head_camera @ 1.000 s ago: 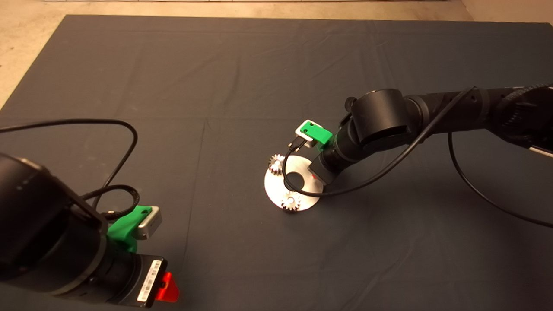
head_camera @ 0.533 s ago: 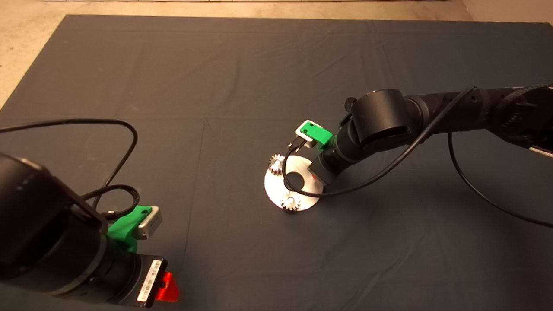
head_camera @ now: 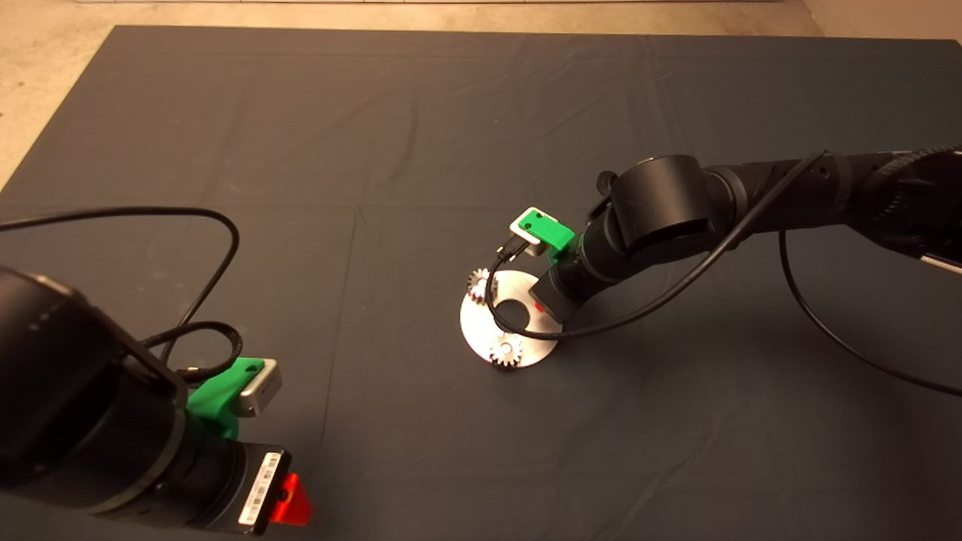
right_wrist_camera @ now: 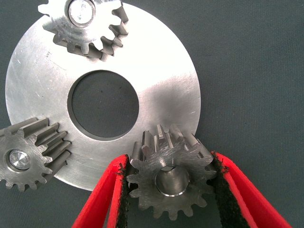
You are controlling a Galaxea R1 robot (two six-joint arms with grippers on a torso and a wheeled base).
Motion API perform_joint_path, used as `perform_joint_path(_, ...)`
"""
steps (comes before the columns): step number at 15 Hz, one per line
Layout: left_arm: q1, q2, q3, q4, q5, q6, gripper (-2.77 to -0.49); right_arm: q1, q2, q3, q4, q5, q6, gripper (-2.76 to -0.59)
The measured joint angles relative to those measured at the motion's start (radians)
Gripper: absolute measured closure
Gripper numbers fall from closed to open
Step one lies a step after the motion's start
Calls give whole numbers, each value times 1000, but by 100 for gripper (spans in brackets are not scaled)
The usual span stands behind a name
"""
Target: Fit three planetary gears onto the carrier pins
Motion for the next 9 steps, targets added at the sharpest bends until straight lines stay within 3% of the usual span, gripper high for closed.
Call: perform_joint_path(9, 0, 0, 0, 0, 0, 0, -233, 0, -14, 0, -10, -6, 0, -105)
